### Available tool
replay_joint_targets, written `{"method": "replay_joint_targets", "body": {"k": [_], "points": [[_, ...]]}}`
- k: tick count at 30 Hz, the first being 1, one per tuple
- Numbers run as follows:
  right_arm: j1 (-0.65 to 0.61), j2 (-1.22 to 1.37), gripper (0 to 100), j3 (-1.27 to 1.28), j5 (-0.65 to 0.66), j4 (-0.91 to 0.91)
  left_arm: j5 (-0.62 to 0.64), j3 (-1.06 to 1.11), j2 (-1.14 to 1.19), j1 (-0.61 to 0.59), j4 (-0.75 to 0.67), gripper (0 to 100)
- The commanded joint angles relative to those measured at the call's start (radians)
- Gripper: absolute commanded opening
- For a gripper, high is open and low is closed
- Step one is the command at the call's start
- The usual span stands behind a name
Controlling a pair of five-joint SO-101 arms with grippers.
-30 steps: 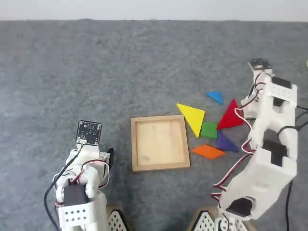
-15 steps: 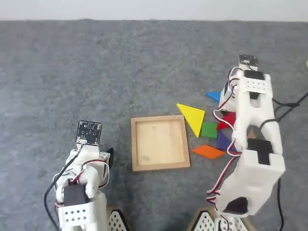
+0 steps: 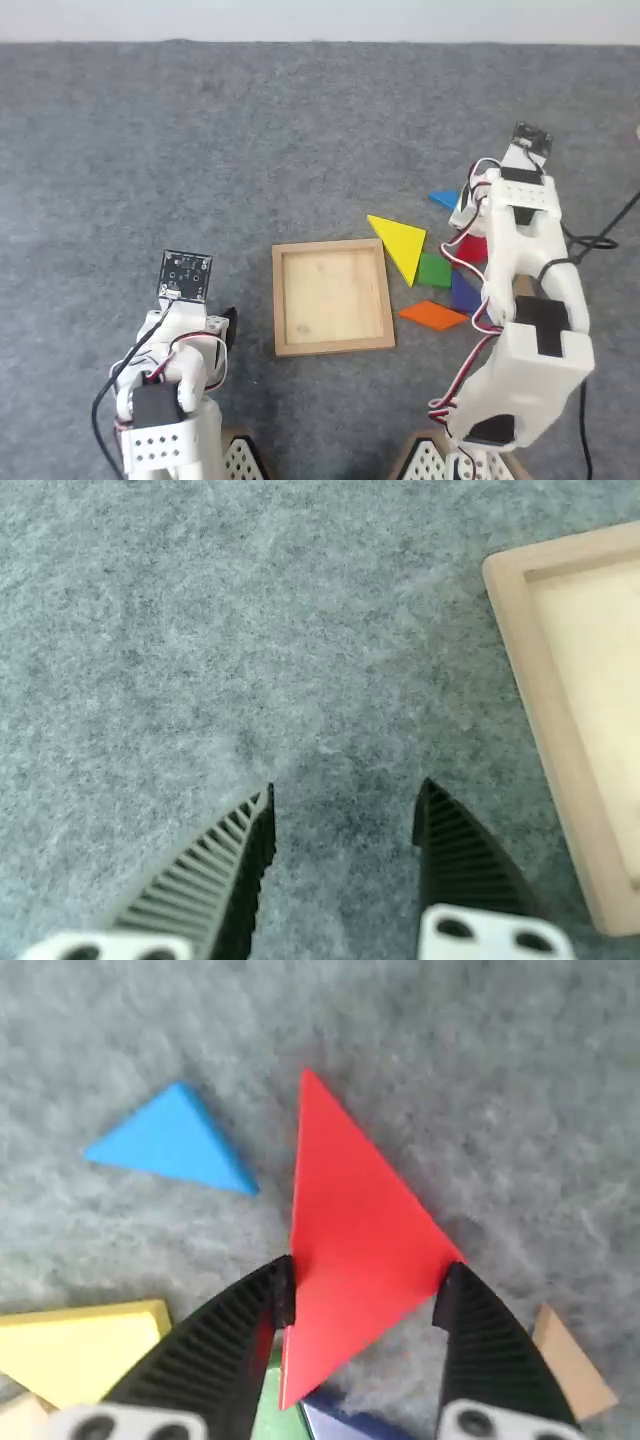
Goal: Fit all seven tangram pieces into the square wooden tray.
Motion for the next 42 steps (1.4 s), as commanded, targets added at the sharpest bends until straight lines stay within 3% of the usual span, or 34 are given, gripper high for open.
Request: {"method": "replay_joint_targets", "body": {"k": [1, 8, 16, 22, 29, 42], "points": [[0.027, -0.061, 22.4, -0.002, -0.006, -0.048, -0.008, -0.008, -0.02, 0.0, 0.005, 22], [0.025, -0.024, 35.5, -0.012, 0.077, -0.054, -0.008, -0.008, -0.02, 0.0, 0.005, 22], [-0.001, -0.021, 31.3, -0.046, 0.245, -0.053, -0.008, -0.008, -0.02, 0.0, 0.005, 22], [-0.074, 0.065, 31.0, -0.077, 0.244, -0.065, -0.008, -0.008, -0.02, 0.0, 0.005, 22], [0.007, 0.18, 31.0, -0.216, 0.153, 0.027, -0.008, -0.008, -0.02, 0.0, 0.005, 22], [0.013, 0.183, 31.0, -0.212, 0.155, 0.076, -0.008, -0.008, -0.02, 0.002, 0.005, 22]]}}
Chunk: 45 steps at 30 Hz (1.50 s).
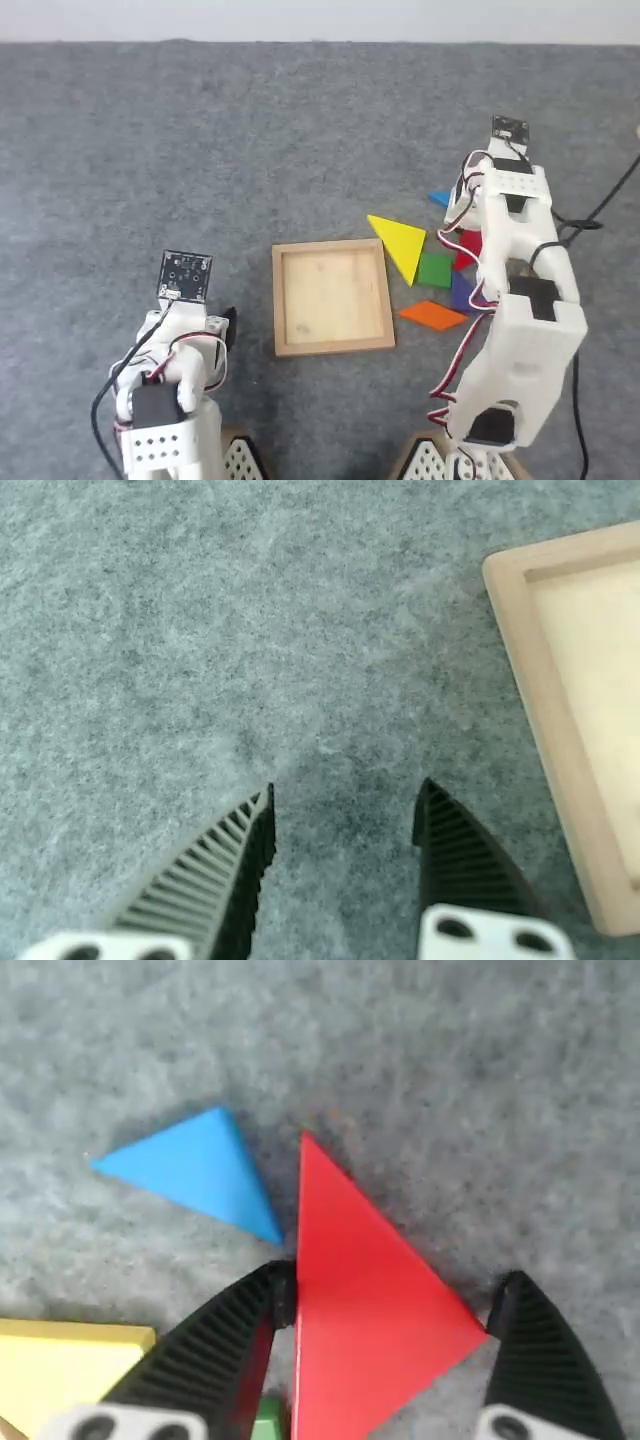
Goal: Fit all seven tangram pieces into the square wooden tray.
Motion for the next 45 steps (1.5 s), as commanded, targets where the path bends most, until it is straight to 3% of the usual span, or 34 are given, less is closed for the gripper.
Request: {"method": "replay_joint_targets", "body": {"k": [1, 39, 45], "points": [[0.022, -0.007, 31.0, -0.035, -0.015, 0.053, -0.008, -0.008, -0.02, 0.002, 0.005, 22], [0.021, 0.104, 30.7, -0.147, -0.008, 0.216, -0.008, -0.008, -0.02, 0.0, 0.005, 22], [0.021, 0.102, 13.2, -0.147, -0.009, 0.211, -0.008, -0.008, -0.02, 0.0, 0.005, 22]]}}
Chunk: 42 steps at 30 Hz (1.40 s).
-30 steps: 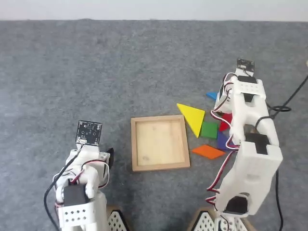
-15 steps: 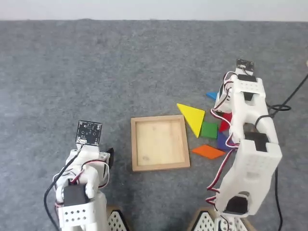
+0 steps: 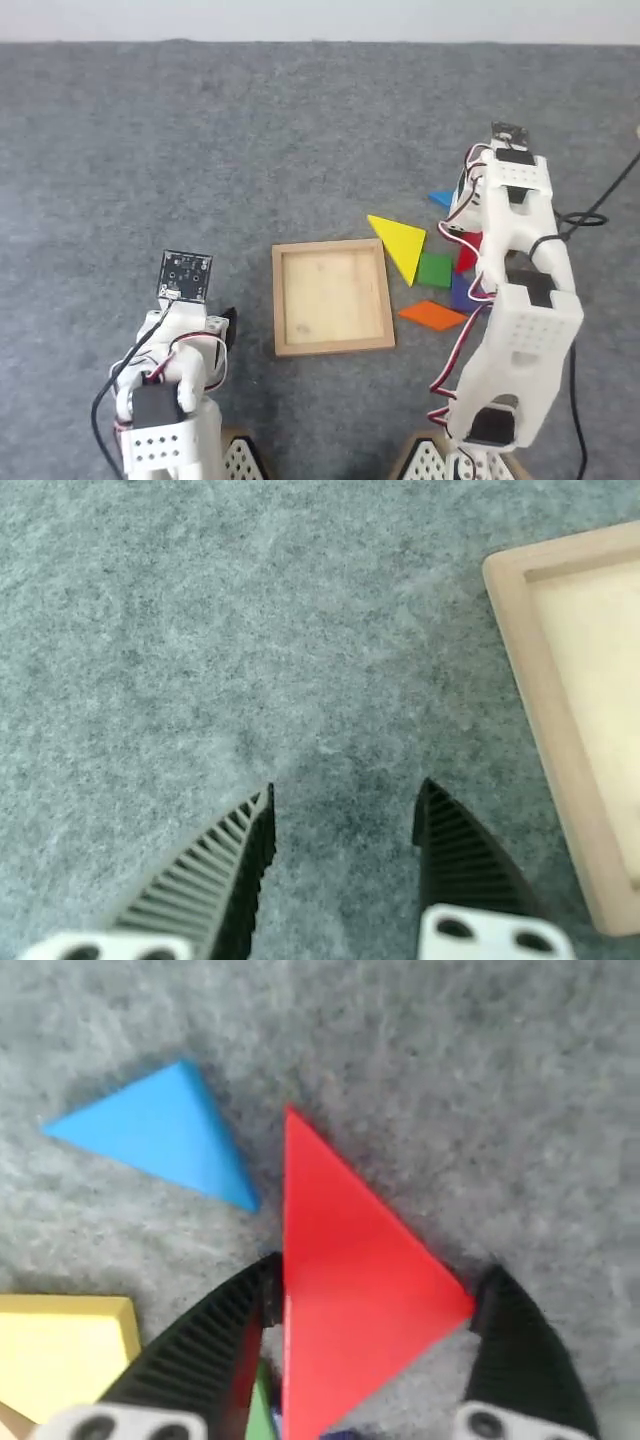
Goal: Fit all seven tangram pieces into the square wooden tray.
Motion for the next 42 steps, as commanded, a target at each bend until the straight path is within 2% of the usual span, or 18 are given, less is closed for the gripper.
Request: {"method": "replay_joint_targets", "body": {"k": [1, 11, 19, 29, 38, 42], "points": [[0.015, 0.002, 13.7, -0.006, -0.006, 0.018, -0.008, -0.008, -0.02, 0.0, 0.005, 22], [0.015, -0.025, 14.5, -0.008, -0.008, 0.022, -0.008, -0.008, -0.02, 0.0, 0.005, 22], [0.064, -0.243, 14.5, 0.014, -0.008, 0.09, -0.008, -0.008, -0.02, 0.0, 0.005, 22], [0.059, -0.478, 14.5, 0.238, -0.003, -0.021, -0.008, -0.008, -0.02, 0.0, 0.005, 22], [0.054, -0.311, 15.1, 0.267, 0.118, -0.058, -0.008, -0.008, -0.02, 0.0, 0.005, 22], [0.03, -0.257, 26.2, 0.232, 0.066, -0.05, -0.008, -0.008, -0.02, 0.0, 0.005, 22]]}}
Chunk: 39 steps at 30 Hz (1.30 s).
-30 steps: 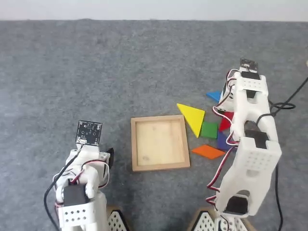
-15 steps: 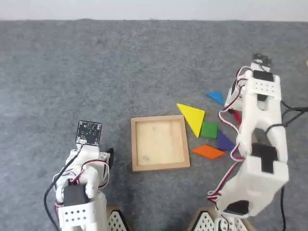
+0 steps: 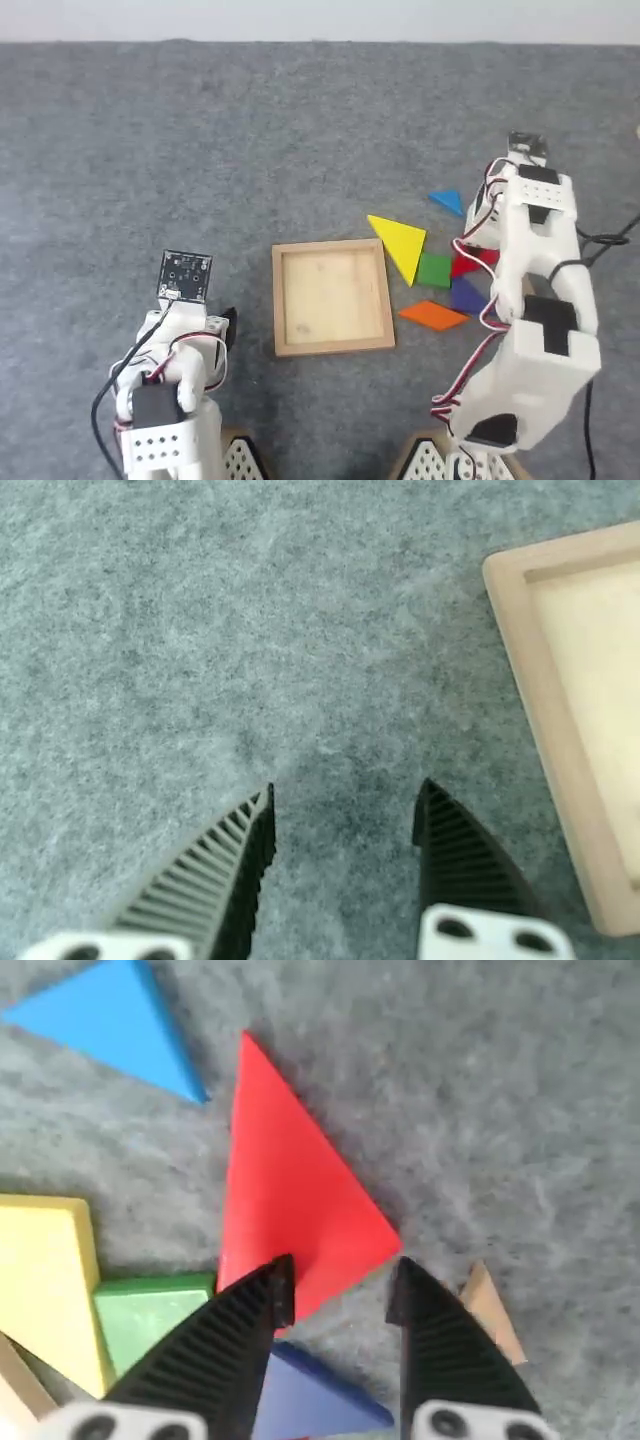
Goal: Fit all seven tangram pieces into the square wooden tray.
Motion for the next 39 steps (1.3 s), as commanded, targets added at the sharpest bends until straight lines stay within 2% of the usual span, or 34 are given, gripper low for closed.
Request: {"method": "replay_joint_targets", "body": {"k": [1, 4, 6, 16, 21, 30, 34, 39], "points": [[-0.039, 0.024, 30.1, -0.052, -0.035, -0.005, -0.008, -0.008, -0.02, 0.0, 0.005, 22], [-0.067, 0.033, 39.1, -0.052, -0.04, -0.018, -0.008, -0.008, -0.02, 0.0, 0.005, 22], [-0.081, 0.035, 41.4, -0.048, -0.058, -0.039, -0.008, -0.008, -0.02, 0.0, 0.005, 22], [-0.087, 0.021, 40.9, -0.052, -0.161, -0.051, -0.008, -0.008, -0.02, 0.0, 0.005, 22], [-0.084, 0.025, 40.9, -0.028, -0.17, -0.091, -0.008, -0.008, -0.02, 0.0, 0.005, 22], [-0.09, -0.056, 40.9, -0.04, -0.359, -0.084, -0.008, -0.008, -0.02, 0.0, 0.005, 22], [-0.136, -0.11, 40.9, -0.043, -0.437, -0.108, -0.008, -0.008, -0.02, 0.0, 0.005, 22], [-0.214, -0.079, 40.9, -0.04, -0.445, -0.188, -0.008, -0.008, -0.02, 0.0, 0.005, 22]]}}
